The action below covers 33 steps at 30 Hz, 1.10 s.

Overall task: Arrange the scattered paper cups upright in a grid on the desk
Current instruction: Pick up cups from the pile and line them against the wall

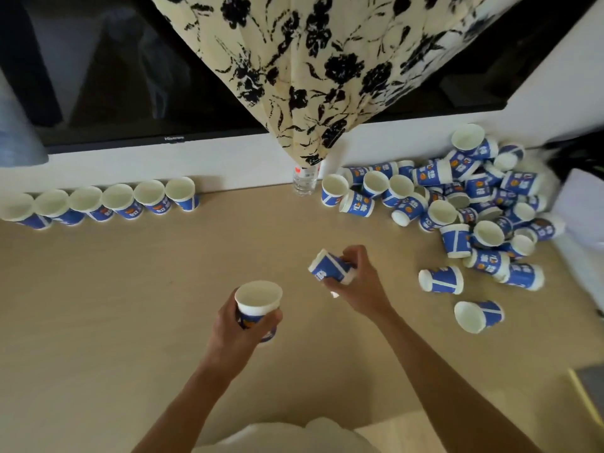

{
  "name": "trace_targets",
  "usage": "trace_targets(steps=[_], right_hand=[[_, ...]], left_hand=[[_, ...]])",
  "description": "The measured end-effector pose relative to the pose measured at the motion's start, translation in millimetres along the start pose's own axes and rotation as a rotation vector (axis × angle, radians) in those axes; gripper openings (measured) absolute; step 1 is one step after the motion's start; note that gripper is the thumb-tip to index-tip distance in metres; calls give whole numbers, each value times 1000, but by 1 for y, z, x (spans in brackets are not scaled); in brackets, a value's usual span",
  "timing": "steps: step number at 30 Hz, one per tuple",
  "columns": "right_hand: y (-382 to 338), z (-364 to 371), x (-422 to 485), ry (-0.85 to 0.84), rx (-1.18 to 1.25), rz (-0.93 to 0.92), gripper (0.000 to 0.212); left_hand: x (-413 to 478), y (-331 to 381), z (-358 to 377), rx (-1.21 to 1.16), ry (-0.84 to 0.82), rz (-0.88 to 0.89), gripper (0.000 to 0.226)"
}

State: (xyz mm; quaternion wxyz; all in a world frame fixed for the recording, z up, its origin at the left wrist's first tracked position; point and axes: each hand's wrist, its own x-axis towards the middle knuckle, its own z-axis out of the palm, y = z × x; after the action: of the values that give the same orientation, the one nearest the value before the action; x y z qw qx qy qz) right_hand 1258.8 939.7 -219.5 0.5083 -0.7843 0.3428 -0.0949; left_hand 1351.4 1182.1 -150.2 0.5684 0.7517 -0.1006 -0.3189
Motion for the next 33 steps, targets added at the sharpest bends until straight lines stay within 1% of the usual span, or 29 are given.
trace_targets(steps=[2, 5, 6, 7, 8, 10, 11, 12, 14, 17, 18, 19, 21, 23, 24, 25, 26, 27, 28, 29, 30, 31, 32, 33], right_hand=[[-6, 11, -24, -105, -5, -5, 53], [-15, 25, -56, -246, -14, -51, 52], [-18, 27, -64, -265, -3, -64, 54], [-21, 29, -72, -271, 13, -77, 56], [-24, 30, -79, -266, 34, -87, 58], [-28, 26, -90, -244, 71, -94, 61], [-28, 24, -95, -240, 90, -97, 64], [-28, 22, -100, -232, 111, -103, 68], [-27, 14, -110, -198, 136, -119, 75], [-23, -4, -117, -171, 131, -132, 78], [-21, -10, -118, -173, 120, -131, 80], [-20, -15, -121, -186, 108, -127, 82], [-20, -24, -128, -249, 110, -102, 94], [-15, -35, -135, -293, 124, -96, 108], [-9, -46, -136, -246, 117, -108, 110], [-3, -61, -135, -128, 104, -117, 108], [15, -80, -132, 70, 65, -93, 107], [37, -104, -130, 298, 10, -10, 108], [60, -128, -129, 520, -54, 139, 116], [87, -152, -131, 684, -104, 333, 126], [112, -172, -136, 759, -112, 515, 135], [138, -186, -142, 758, -98, 652, 141], [160, -194, -147, 701, -91, 731, 142], [177, -197, -151, 612, -101, 759, 140]], left_hand=[[-2, 1, 1, -31, -50, -18, 47], [-5, -5, 2, -134, -198, -81, 80], [-7, -8, 4, -171, -264, -105, 90], [-8, -10, 4, -206, -330, -132, 95], [-9, -11, 6, -247, -389, -160, 90], [-12, -12, 10, -359, -486, -205, 61], [-13, -12, 11, -406, -529, -221, 53], [-14, -13, 11, -438, -570, -233, 54], [-12, -14, 11, -486, -630, -279, 73], [-11, -14, 14, -482, -690, -348, 105], [-12, -13, 16, -473, -710, -367, 108], [-13, -12, 18, -475, -736, -379, 105], [-16, -10, 24, -462, -797, -372, 89], [-22, -5, 31, -487, -774, -398, 85], [-25, -6, 33, -515, -749, -419, 86], [-25, -10, 33, -541, -731, -429, 86], [-25, -14, 32, -562, -732, -423, 85], [-25, -17, 30, -578, -747, -413, 83], [-23, -21, 28, -582, -764, -400, 77], [-22, -20, 27, -590, -745, -409, 70], [-22, -18, 26, -667, -723, -471, 62], [-21, -24, 23, -801, -726, -504, 56], [-21, -35, 20, -877, -734, -526, 52], [-19, -42, 17, -896, -743, -549, 50]])
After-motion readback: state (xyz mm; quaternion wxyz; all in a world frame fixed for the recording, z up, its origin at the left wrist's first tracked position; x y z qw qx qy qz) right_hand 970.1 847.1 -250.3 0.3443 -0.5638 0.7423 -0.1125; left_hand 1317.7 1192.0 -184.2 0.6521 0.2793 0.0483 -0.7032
